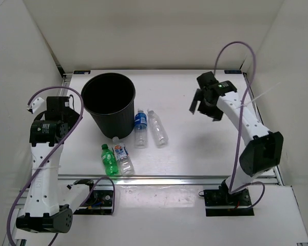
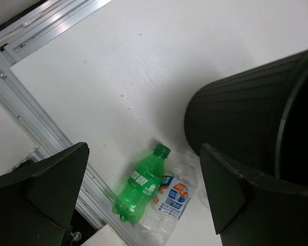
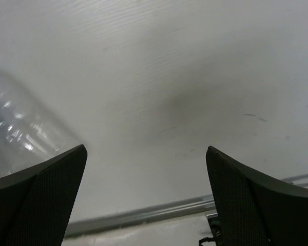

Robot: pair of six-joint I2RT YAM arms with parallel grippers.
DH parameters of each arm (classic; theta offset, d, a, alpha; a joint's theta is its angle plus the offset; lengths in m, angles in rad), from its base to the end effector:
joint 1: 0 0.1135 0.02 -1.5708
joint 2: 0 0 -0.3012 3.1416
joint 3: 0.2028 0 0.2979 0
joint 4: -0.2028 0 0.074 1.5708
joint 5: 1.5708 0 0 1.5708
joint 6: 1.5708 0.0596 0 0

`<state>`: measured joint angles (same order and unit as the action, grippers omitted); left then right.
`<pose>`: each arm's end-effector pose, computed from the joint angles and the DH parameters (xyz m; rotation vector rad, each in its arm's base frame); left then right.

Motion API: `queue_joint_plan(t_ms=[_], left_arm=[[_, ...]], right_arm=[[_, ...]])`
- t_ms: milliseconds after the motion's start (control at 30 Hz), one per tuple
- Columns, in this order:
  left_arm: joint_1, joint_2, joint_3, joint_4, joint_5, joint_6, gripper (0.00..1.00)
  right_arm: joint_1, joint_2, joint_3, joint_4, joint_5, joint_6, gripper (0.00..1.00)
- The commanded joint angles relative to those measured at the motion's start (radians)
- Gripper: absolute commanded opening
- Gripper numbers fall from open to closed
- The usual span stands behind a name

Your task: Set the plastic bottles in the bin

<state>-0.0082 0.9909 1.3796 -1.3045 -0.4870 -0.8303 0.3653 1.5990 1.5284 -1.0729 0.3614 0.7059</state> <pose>0.1796 0.0264 0.4311 -1.1201 2.0738 0.2081 0.3602 0.1152 0.3358 0.5406 2.5371 -0.1202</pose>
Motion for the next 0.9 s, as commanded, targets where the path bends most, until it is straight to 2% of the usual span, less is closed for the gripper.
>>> queue_joint_plan(t_ms=[0,33,100,233,433,667,867], left_arm=[[-0.001,-0.020,-0.034,-0.030,-0.082,-0.070,1.00],[-0.001,-0.020,-0.053,-0.039,-0.091,-0.070,1.00],[-0.001,-0.020,-0.065,-0.039,-0.079,-0.070,1.00],[-0.001,-0.029,-0.105,-0.038,-0.068,-0.059,1.00],[-0.001,-0.047,-0.117,-0.047,-0.059,-0.038,1.00],[-0.001,-0.067,-0.126,-0.065,-0.059,-0.038,1.00],[-0.001,-0.067,-0.126,-0.075,-0.079,-0.038,1.00]], right_arm=[[0.014,0.126,0.108,0.043,-0.318,-0.184,1.00],[0.023,0.212,0.160,0.004,-0.331,-0.184,1.00],[0.037,0.262,0.228,0.011,-0.437,-0.227,1.00],[0.077,0.286,0.208,0.172,-0.600,-0.278,1.00],[0.077,0.456,0.349,0.163,-0.674,-0.264,1.00],[0.077,0.564,0.386,0.183,-0.754,-0.264,1.00],[0.124,0.642,0.386,0.206,-0.815,-0.264,1.00]])
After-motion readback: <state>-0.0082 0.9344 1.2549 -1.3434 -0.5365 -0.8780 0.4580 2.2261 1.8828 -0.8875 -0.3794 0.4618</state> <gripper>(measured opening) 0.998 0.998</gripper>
